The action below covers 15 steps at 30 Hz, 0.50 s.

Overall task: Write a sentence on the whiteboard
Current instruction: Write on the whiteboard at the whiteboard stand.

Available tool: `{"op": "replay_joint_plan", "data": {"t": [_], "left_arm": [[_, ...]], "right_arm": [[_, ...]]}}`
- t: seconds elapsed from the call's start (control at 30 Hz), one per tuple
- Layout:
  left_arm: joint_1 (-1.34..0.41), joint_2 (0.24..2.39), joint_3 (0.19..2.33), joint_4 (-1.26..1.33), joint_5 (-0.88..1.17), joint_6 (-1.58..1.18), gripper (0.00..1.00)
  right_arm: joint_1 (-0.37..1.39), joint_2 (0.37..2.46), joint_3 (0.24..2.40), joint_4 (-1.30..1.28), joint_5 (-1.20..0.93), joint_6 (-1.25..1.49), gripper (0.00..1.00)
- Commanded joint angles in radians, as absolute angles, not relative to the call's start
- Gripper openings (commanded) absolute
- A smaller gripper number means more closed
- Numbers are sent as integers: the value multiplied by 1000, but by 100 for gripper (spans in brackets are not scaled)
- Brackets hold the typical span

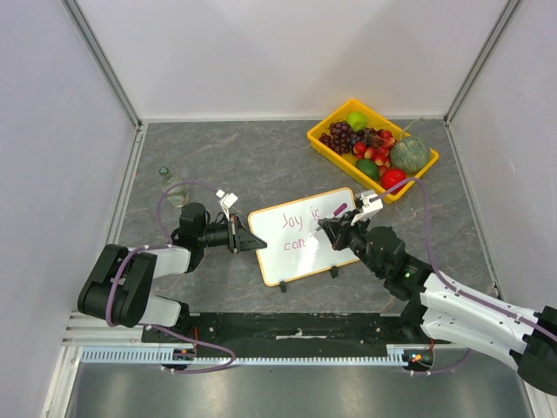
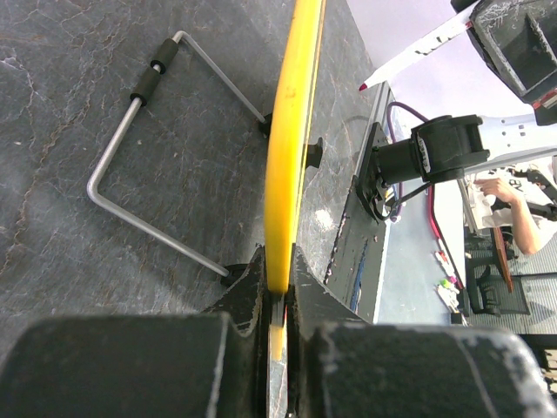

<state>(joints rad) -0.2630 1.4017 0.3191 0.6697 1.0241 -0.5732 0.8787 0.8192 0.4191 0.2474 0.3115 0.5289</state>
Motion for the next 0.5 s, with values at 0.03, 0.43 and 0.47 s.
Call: {"op": "replay_joint_plan", "data": {"t": [0.03, 0.43, 0.47], "left_arm": [[-262, 1417, 325, 652, 969, -557, 2], [-264, 1419, 328, 653, 971, -557, 2], [-264, 1419, 327, 652, 971, -557, 2]], "right_arm": [[868, 798, 433, 250, 321, 506, 0], [868, 856, 439, 336, 299, 494, 0], [870, 867, 439, 347, 296, 495, 0]]}}
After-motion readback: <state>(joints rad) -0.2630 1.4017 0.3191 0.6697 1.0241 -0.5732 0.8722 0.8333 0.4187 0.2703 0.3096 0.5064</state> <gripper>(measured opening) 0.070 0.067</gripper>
